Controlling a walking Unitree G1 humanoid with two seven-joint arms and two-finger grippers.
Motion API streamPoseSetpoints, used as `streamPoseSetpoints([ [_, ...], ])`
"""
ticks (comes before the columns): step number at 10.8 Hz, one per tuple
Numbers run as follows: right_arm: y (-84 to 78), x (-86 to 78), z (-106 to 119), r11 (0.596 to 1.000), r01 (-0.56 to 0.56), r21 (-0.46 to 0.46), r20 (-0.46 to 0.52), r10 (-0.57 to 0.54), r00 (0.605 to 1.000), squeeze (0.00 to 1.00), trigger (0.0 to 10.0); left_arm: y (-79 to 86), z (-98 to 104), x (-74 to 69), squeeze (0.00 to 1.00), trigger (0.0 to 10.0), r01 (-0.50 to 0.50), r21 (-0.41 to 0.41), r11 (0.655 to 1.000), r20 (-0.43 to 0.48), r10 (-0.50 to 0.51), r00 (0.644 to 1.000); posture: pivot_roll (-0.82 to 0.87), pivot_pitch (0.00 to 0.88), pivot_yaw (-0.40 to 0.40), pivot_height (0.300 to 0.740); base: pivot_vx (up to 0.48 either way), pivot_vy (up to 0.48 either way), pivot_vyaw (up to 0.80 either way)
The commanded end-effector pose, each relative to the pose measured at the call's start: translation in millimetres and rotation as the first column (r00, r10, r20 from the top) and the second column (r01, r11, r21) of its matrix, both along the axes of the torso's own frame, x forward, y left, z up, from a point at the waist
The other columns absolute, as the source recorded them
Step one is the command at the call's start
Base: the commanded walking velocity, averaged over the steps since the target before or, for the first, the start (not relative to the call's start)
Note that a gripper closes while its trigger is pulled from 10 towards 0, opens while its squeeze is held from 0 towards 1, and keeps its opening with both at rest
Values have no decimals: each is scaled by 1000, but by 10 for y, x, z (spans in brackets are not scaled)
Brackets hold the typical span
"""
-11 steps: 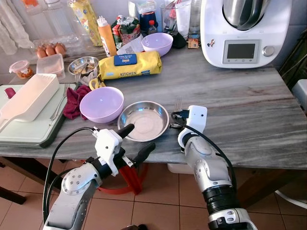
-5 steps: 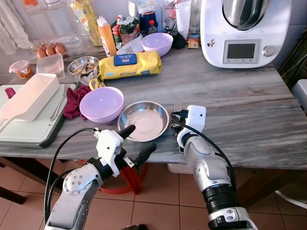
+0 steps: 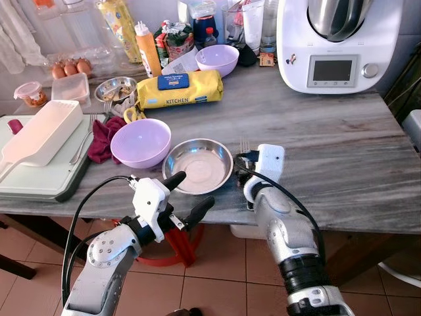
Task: Setting the table
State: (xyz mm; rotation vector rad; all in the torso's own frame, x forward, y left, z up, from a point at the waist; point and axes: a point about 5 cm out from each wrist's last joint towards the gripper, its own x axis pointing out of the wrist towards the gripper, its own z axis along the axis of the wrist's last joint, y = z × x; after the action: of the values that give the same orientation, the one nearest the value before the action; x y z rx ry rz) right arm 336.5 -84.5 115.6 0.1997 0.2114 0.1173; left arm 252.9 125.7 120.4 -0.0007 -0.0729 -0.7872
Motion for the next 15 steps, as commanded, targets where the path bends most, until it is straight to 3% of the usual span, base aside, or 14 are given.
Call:
streamPoseSetpoints([
  [1, 14, -2, 122, 1000, -4, -12, 68, 4, 998, 1000, 10000, 18, 2, 14, 0, 10000, 1, 18, 1000, 6, -1, 1000, -58, 97, 99, 740, 0, 0, 0],
  [5, -168, -107, 499, 993, 41, -115, 298, -5, 954, 1000, 10000, 2, 43, 14, 0, 10000, 22, 18, 1000, 7, -22, 1000, -67, 92, 98, 740, 0, 0, 0],
  [10, -483, -318, 532, 979, 121, -162, 340, -59, 939, 1000, 10000, 16, 62, 55, 0, 10000, -2, 41, 999, 9, 2, 1000, -89, 87, 99, 740, 0, 0, 0],
  [12, -604, -425, 623, 972, 155, -177, 364, -82, 928, 973, 10000, 14, 28, 128, 0, 10000, -125, 66, 990, 30, 123, 992, -89, 80, 90, 740, 0, 0, 0],
  [13, -680, -493, 657, 966, 175, -190, 376, -93, 922, 0, 10000, 30, 48, 207, 0, 10000, -199, 33, 980, 33, 198, 980, -92, 76, 87, 740, 0, 0, 0],
  [15, -872, -562, 621, 949, 253, -191, 348, -175, 921, 0, 10000, 23, 77, 341, 0, 10000, -344, 14, 939, 53, 343, 938, -93, 67, 79, 740, 0, 0, 0],
])
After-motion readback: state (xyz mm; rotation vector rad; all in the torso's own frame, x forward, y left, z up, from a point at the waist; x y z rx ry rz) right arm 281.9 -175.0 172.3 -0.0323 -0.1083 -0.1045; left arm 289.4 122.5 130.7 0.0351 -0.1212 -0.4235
